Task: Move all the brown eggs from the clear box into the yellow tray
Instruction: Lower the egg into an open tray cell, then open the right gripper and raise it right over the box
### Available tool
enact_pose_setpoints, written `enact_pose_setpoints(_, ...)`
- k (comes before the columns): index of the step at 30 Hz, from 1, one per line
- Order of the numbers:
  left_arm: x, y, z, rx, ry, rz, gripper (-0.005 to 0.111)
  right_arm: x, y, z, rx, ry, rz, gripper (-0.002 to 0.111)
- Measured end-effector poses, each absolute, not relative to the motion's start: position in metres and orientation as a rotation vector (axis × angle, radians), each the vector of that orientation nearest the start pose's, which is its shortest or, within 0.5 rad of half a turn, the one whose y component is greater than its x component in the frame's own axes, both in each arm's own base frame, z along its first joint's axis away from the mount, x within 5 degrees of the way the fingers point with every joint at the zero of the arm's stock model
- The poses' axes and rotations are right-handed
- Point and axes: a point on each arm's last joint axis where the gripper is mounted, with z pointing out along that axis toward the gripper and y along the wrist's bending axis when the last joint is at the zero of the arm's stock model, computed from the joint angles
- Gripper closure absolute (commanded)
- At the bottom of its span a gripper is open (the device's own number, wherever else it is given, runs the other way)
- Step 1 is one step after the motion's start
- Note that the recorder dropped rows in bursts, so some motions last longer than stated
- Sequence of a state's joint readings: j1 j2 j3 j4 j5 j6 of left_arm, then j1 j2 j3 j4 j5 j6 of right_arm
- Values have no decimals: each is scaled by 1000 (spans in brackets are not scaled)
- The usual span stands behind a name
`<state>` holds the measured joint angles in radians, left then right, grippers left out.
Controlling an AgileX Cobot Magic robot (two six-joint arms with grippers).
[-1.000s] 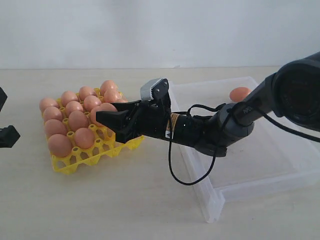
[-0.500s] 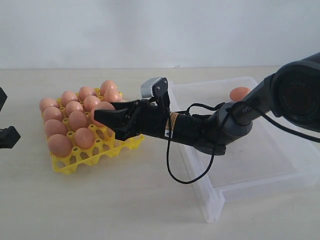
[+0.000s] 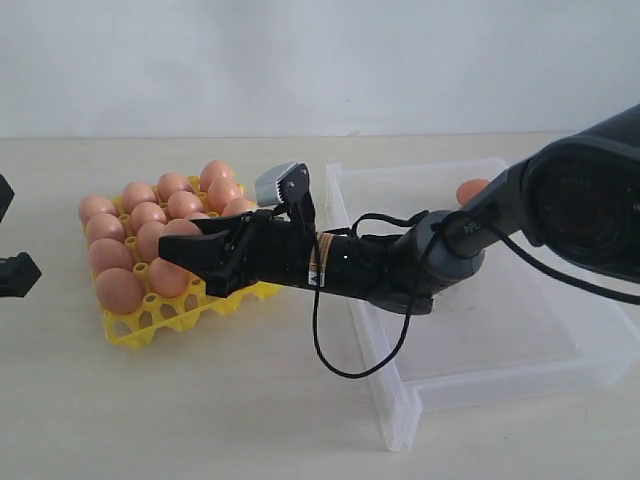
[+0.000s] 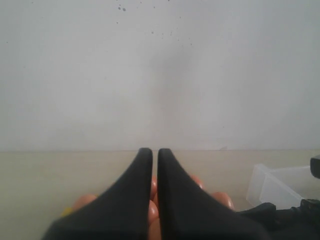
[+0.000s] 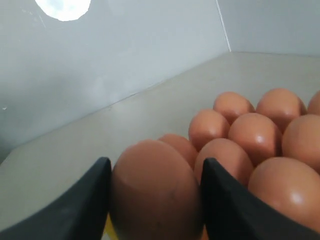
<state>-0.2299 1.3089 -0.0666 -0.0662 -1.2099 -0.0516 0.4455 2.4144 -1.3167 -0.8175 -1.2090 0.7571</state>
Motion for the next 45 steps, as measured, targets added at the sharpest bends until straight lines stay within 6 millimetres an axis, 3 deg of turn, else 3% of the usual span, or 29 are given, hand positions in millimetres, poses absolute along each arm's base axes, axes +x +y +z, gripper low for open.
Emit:
enact_pose_setpoints(5, 173, -35, 190, 69, 1518, -196, 103, 389, 252, 77, -673, 1624, 1132, 109)
enact_pose_setpoints(13, 173, -35, 190, 75, 1518, -189, 103, 395, 250, 79, -581, 1637, 1111, 109)
enact_pose_setpoints(28, 173, -35, 190, 77, 1518, -188, 103, 398, 249, 74, -576, 1705, 1059, 108)
enact_pose_setpoints(30, 173, -35, 190, 77, 1518, -188, 103, 397, 249, 74, -582, 1709, 1058, 100)
enact_pose_setpoints(35, 173, -35, 190, 77, 1518, -188, 103, 397, 250, 73, -576, 1724, 1077, 52)
enact_pose_setpoints(37, 173, -35, 190, 77, 1518, -188, 103, 397, 250, 74, -556, 1731, 1098, 47)
enact_pose_setpoints(45, 173, -35, 190, 77, 1518, -188, 103, 396, 251, 76, -558, 1719, 1110, 48)
